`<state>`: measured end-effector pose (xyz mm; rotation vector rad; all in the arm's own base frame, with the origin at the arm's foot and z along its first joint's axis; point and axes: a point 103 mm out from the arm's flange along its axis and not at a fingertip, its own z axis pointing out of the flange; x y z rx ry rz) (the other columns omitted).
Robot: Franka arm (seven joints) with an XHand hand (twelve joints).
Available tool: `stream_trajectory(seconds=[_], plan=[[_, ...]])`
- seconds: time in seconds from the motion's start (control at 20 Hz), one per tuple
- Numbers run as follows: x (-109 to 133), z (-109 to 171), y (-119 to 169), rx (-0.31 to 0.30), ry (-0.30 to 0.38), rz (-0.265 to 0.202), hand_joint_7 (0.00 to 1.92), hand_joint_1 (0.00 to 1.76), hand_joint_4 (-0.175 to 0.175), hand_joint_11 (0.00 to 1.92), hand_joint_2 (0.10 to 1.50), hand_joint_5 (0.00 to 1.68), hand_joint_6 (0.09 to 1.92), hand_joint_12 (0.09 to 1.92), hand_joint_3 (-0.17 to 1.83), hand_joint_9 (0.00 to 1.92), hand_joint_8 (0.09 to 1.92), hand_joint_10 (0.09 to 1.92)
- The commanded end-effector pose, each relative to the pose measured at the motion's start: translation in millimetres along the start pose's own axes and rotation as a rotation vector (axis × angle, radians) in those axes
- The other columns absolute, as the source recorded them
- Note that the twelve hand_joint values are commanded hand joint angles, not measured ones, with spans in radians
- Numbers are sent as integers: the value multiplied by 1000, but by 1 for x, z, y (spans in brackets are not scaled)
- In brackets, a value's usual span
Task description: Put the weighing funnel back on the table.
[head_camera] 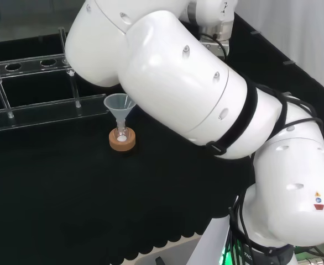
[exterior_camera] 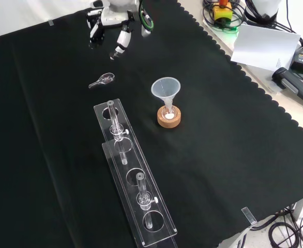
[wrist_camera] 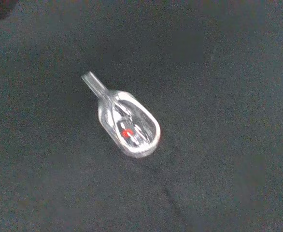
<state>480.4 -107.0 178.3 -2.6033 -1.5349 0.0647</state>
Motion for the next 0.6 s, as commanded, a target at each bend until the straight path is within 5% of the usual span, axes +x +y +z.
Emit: stream_trajectory(seconds=[0.05,0.6], plan=[[7,-37,-17,-78,1,-98,1117,549,137,0,572,756,363,1415,395,1080,87,87],[17,-47,-16,-86,-26,-158,1117,548,138,0,574,768,366,1427,391,1081,87,87]])
